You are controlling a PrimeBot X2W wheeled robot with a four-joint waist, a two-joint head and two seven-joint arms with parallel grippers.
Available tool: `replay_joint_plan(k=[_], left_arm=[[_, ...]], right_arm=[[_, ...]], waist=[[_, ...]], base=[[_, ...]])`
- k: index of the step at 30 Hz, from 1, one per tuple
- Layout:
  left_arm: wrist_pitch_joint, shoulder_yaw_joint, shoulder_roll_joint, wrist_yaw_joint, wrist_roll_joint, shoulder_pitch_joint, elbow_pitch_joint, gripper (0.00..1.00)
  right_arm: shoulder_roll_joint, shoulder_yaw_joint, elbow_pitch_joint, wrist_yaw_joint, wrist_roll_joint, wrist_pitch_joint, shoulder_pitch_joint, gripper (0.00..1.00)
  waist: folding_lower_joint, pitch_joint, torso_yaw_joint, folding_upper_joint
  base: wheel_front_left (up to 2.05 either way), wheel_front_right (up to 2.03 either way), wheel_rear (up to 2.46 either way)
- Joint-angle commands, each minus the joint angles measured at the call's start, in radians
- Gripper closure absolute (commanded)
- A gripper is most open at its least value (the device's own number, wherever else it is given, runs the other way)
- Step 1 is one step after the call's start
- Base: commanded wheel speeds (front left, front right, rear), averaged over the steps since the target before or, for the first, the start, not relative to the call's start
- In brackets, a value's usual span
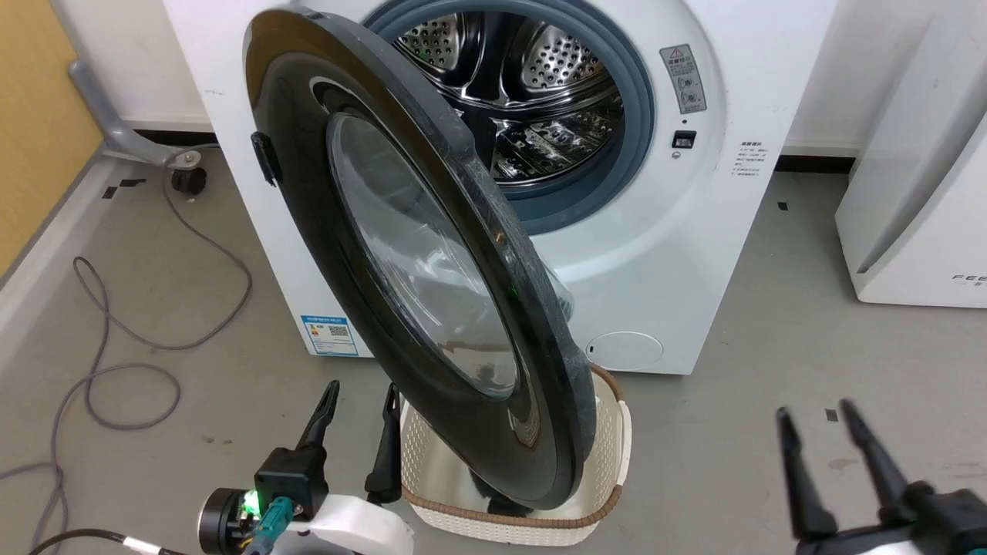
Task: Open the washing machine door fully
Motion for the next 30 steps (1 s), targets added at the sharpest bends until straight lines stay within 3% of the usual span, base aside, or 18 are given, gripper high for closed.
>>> replay_joint_plan(k=[1, 6, 8, 9, 21, 30], left_arm=[[-0.005, 0.004, 0.002, -0.002, 0.007, 0.006, 0.002, 0.0], [-0.005, -0.005, 0.002, -0.005, 0.007, 0.006, 0.012, 0.0], [-0.005, -0.01, 0.002, -0.006, 0.008, 0.004, 0.02, 0.63], [-0.005, -0.014, 0.002, -0.007, 0.01, 0.004, 0.026, 1.0], [-0.005, -0.027, 0.002, 0.006, 0.007, -0.012, 0.008, 1.0], [-0.005, -0.039, 0.004, 0.007, 0.016, -0.074, -0.18, 1.0]], right_arm=[[0.004, 0.003, -0.007, -0.001, -0.006, 0.004, 0.015, 0.0], [0.004, 0.019, -0.003, -0.001, -0.009, 0.029, 0.028, 0.0], [0.004, 0.02, 0.005, -0.001, -0.004, 0.032, 0.026, 0.0], [0.005, 0.021, 0.009, -0.001, 0.002, 0.034, 0.025, 0.0], [0.005, 0.015, 0.043, -0.001, 0.033, 0.04, 0.015, 0.0], [0.005, 0.01, 0.066, -0.001, 0.057, 0.042, 0.011, 0.0]], waist=[[-0.0001, 0.0, 0.0, 0.0], [-0.0001, 0.002, 0.003, 0.0], [-0.0001, 0.004, 0.003, 0.0], [-0.0001, 0.004, 0.003, 0.0], [-0.0001, -0.005, 0.001, 0.0], [-0.0001, -0.006, 0.012, 0.0]], base=[[0.0, 0.0, 0.0], [0.0, 0.0, 0.0], [0.0, 0.0, 0.0], [0.0, 0.0, 0.0], [0.0, 0.0, 0.0], [0.0, 0.0, 0.0]])
